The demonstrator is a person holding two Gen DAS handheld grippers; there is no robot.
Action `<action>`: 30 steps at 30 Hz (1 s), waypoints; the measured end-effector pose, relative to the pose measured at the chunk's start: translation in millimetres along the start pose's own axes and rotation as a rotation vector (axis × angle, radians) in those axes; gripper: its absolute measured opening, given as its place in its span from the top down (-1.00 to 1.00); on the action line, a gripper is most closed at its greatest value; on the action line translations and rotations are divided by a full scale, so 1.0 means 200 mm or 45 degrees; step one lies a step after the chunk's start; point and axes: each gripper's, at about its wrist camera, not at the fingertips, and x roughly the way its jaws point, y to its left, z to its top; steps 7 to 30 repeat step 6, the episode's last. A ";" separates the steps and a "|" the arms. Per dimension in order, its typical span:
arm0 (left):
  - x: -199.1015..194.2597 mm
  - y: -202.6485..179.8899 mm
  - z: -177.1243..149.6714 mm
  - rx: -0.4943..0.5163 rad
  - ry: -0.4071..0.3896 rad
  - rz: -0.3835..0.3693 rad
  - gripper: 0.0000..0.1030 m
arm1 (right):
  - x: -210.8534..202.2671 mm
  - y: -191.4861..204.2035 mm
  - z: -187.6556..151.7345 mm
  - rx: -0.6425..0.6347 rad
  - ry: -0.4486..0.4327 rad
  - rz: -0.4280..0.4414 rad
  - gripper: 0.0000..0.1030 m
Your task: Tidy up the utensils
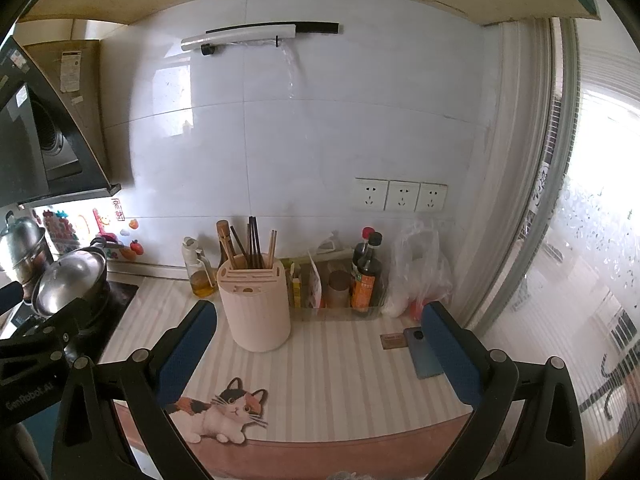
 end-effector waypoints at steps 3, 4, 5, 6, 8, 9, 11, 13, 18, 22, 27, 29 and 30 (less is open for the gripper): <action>0.00 0.00 0.00 -0.004 -0.001 -0.008 -1.00 | 0.00 0.00 0.00 0.002 0.000 -0.001 -1.00; 0.00 0.00 0.00 -0.007 0.000 -0.010 -1.00 | 0.00 0.00 0.00 0.001 -0.001 -0.001 -1.00; 0.01 0.01 0.00 -0.009 0.002 -0.011 -1.00 | 0.00 0.00 0.00 0.001 -0.001 -0.002 -1.00; 0.01 0.01 -0.01 -0.010 0.001 -0.011 -1.00 | 0.00 0.00 0.00 0.001 0.000 -0.001 -1.00; 0.01 0.01 -0.01 -0.010 0.001 -0.011 -1.00 | 0.00 0.00 0.00 0.001 0.000 -0.001 -1.00; 0.01 0.01 -0.01 -0.010 0.001 -0.011 -1.00 | 0.00 0.00 0.00 0.001 0.000 -0.001 -1.00; 0.01 0.01 -0.01 -0.010 0.001 -0.011 -1.00 | 0.00 0.00 0.00 0.001 0.000 -0.001 -1.00; 0.01 0.01 -0.01 -0.010 0.001 -0.011 -1.00 | 0.00 0.00 0.00 0.001 0.000 -0.001 -1.00; 0.01 0.01 -0.01 -0.010 0.001 -0.011 -1.00 | 0.00 0.00 0.00 0.001 0.000 -0.001 -1.00; 0.01 0.01 -0.01 -0.010 0.001 -0.011 -1.00 | 0.00 0.00 0.00 0.001 0.000 -0.001 -1.00; 0.01 0.01 -0.01 -0.010 0.001 -0.011 -1.00 | 0.00 0.00 0.00 0.001 0.000 -0.001 -1.00; 0.01 0.01 -0.01 -0.010 0.001 -0.011 -1.00 | 0.00 0.00 0.00 0.001 0.000 -0.001 -1.00; 0.01 0.01 -0.01 -0.010 0.001 -0.011 -1.00 | 0.00 0.00 0.00 0.001 0.000 -0.001 -1.00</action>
